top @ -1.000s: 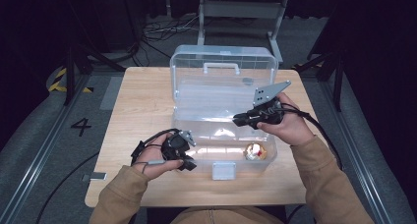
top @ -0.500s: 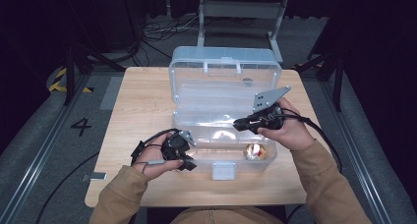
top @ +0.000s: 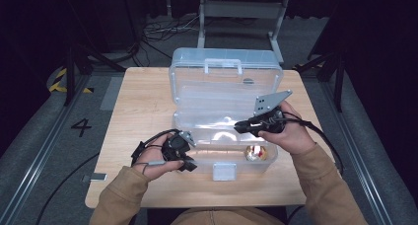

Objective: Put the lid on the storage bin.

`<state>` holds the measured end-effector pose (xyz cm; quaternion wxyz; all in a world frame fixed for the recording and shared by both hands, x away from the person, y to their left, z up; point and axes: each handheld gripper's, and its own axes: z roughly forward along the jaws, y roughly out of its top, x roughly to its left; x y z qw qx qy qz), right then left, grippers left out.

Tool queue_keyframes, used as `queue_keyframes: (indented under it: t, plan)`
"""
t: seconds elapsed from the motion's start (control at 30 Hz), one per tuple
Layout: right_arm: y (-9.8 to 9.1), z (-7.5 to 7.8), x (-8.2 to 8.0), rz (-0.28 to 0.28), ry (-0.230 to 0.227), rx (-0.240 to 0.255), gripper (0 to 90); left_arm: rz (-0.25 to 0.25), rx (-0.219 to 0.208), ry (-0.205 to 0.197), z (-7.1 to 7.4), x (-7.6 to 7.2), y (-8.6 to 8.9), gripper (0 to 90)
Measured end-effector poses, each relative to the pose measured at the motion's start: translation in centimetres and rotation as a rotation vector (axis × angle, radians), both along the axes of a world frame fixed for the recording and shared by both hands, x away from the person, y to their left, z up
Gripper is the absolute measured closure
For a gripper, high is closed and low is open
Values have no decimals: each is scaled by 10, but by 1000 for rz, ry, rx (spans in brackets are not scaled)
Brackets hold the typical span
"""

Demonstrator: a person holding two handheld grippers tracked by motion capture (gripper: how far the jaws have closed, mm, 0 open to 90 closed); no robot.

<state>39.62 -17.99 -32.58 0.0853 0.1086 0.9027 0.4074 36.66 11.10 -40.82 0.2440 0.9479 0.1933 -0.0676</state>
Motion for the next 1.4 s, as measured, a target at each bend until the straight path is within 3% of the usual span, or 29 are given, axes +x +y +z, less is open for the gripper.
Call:
queue_keyframes:
  t: [1.0, 1.3, 1.4]
  plan:
    - [-2, -7, -8, -4, 1, 22, 834, -5, 2, 2, 0, -1, 0, 724]
    - [-2, -8, -9, -14, -11, 26, 832, -21, 12, 9, 1, -1, -1, 652]
    - [-3, -8, -9, -14, -12, 30, 831, -23, 30, -10, 2, -2, 0, 600]
